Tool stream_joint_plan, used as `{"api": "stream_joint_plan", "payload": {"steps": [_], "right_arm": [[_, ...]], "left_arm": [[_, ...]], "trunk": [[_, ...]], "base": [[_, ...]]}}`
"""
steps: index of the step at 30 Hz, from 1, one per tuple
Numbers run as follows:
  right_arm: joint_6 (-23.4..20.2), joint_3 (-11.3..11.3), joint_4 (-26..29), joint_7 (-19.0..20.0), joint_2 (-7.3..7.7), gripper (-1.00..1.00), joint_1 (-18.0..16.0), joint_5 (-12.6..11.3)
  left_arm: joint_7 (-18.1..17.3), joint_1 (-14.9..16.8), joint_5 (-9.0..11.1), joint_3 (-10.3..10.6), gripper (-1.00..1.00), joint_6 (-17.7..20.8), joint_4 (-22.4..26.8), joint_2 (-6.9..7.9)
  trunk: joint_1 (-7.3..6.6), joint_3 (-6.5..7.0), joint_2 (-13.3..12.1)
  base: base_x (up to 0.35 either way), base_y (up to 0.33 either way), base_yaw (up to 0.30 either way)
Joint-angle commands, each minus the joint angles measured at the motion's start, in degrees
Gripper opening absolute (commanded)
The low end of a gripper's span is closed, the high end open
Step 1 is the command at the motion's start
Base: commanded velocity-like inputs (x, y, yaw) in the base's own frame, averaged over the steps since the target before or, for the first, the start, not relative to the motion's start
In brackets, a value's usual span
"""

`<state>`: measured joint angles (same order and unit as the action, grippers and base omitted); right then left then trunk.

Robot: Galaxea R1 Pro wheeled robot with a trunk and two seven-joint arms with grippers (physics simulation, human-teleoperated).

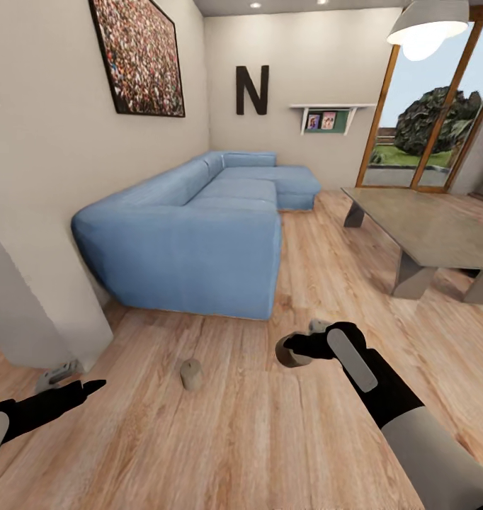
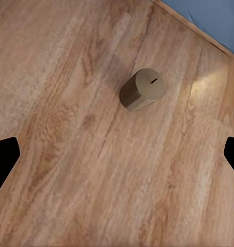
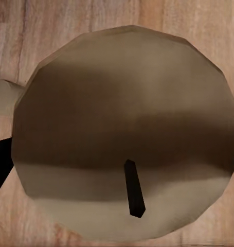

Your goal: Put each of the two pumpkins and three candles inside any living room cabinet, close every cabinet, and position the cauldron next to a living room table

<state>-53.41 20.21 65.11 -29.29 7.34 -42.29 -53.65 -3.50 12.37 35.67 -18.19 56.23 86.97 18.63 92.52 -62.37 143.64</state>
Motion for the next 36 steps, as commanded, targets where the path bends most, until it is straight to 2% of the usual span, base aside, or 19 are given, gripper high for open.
{"api": "stream_joint_plan", "payload": {"steps": [1,22,36], "right_arm": [[0.3,0.2,-0.3,-0.7,0.04,-1.00,-0.1,-0.7],[0.9,0.2,-1.4,-0.7,0.02,-1.00,-0.1,-0.7],[1.7,0.4,-0.8,-0.6,0.04,-1.00,-0.1,-0.5]], "left_arm": [[-0.4,0.0,-0.3,-0.1,1.00,0.3,0.0,0.00],[-0.4,0.0,-0.3,0.0,1.00,0.3,0.0,0.00],[-0.4,0.0,-0.3,0.0,1.00,0.3,0.0,0.00]], "trunk": [[-0.02,-0.08,0.0],[-0.02,-0.67,0.0],[-0.02,-0.72,0.0]], "base": [[0.000,0.000,-0.272],[0.000,0.000,-0.256],[0.000,0.000,-0.025]]}}
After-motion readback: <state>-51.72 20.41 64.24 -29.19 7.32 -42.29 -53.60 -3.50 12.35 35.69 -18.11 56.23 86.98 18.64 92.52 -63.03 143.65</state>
